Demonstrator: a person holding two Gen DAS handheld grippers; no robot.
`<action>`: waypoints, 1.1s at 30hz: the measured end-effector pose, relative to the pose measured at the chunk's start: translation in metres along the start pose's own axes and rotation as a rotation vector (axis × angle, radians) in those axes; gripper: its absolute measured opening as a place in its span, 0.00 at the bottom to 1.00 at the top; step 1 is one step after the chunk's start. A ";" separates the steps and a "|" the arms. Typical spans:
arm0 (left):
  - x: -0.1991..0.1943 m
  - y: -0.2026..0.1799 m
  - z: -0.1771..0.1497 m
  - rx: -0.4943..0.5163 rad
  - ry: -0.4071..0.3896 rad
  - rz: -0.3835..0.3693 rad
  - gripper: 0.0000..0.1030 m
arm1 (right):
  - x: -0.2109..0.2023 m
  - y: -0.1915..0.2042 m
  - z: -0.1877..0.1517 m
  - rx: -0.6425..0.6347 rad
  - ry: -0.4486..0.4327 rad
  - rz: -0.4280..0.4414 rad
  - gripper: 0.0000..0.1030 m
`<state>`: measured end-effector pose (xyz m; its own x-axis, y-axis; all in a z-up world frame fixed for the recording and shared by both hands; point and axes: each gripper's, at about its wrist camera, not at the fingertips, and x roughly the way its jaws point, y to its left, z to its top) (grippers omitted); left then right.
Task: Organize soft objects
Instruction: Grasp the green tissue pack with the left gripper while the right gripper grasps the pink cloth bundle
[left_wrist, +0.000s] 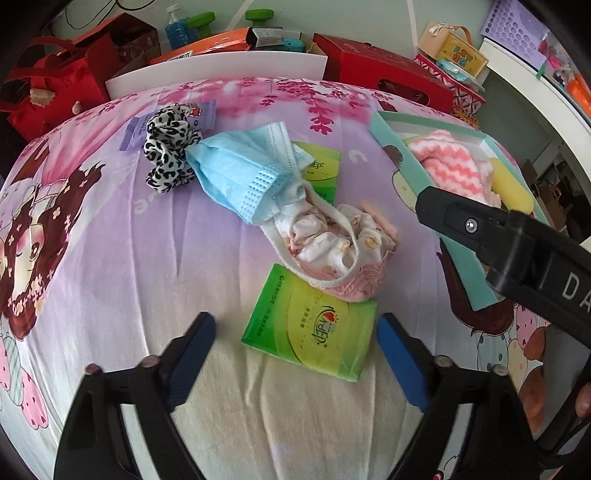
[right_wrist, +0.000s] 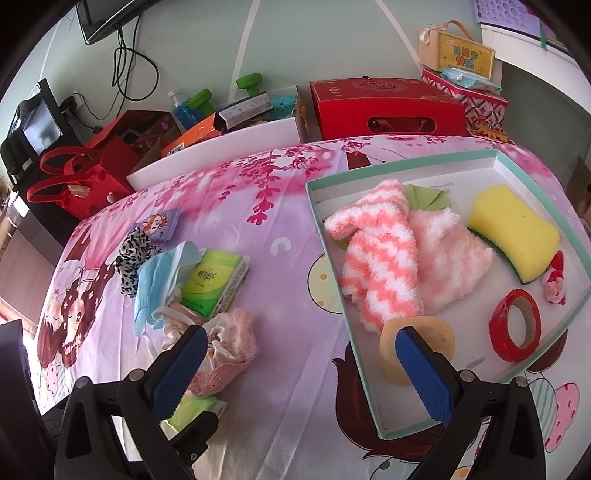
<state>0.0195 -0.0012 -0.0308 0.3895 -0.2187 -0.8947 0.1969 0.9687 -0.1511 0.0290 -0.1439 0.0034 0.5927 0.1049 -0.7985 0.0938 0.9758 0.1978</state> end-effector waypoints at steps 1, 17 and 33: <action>0.000 0.000 0.000 0.001 0.001 -0.010 0.70 | 0.000 0.000 0.000 0.000 -0.001 0.003 1.00; -0.006 0.029 0.002 -0.092 -0.025 0.043 0.68 | 0.001 0.007 -0.001 -0.019 0.008 0.020 1.00; -0.018 0.079 0.001 -0.273 -0.052 0.174 0.68 | 0.014 0.034 -0.010 -0.112 0.064 0.075 0.65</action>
<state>0.0288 0.0793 -0.0259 0.4434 -0.0459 -0.8952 -0.1221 0.9863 -0.1110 0.0323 -0.1072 -0.0070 0.5423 0.1868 -0.8192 -0.0410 0.9797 0.1962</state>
